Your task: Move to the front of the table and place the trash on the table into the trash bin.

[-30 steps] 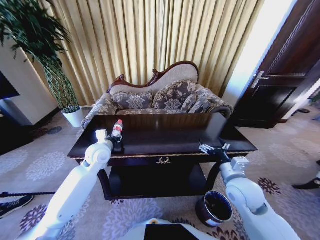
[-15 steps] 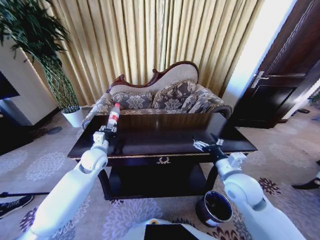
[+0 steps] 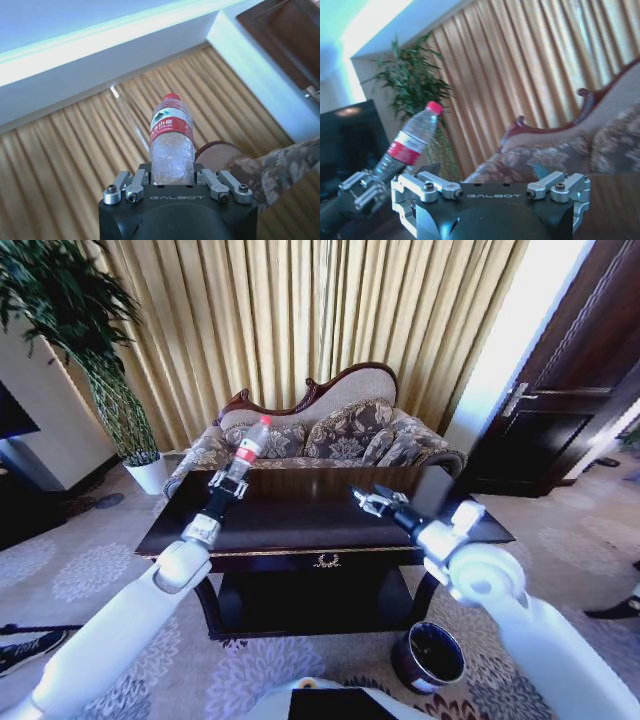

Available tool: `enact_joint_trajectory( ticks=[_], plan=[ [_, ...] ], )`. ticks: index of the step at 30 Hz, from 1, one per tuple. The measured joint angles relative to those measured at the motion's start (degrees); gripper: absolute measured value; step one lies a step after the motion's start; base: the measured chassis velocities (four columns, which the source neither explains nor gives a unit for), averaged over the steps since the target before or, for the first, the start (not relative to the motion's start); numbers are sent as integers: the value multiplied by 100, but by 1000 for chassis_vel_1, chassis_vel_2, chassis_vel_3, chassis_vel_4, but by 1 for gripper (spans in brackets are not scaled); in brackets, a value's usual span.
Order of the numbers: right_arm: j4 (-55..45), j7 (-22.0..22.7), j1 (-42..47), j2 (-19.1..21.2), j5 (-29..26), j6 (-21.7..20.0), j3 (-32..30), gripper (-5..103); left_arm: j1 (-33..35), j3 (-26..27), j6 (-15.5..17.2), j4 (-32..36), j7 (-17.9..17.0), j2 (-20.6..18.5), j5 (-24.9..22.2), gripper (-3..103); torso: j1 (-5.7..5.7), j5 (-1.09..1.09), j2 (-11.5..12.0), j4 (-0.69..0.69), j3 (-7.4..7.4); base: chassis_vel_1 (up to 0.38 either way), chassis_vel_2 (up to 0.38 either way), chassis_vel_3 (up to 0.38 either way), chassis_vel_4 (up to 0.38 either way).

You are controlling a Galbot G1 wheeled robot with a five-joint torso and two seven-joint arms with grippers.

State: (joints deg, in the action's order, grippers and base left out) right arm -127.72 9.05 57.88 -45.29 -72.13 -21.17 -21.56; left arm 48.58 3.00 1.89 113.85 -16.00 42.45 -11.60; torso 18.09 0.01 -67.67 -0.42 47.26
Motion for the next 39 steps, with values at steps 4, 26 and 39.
enact_joint_trajectory(
  ticks=[4, 26, 39],
  plan=[
    [325, -48, -731, -149, -89, -3, 565, 100, -541, -628, 0, -11, -52, -16, -26, 36, 0, -1, 0, 1, 0, 0, 0, 0, 0],
    [826, -28, -2229, -780, -642, -96, 1648, 100, -1213, -1948, 385, 675, -288, 160, -187, 36, -1, -1, 0, 1, -1, 0, 0, 0, 0],
    [850, 50, -2499, -772, -615, -141, 1845, 94, -905, -1995, 395, 1047, -281, -41, -75, 36, -1, -1, 0, 0, -1, 0, 0, 0, 0]
  ],
)
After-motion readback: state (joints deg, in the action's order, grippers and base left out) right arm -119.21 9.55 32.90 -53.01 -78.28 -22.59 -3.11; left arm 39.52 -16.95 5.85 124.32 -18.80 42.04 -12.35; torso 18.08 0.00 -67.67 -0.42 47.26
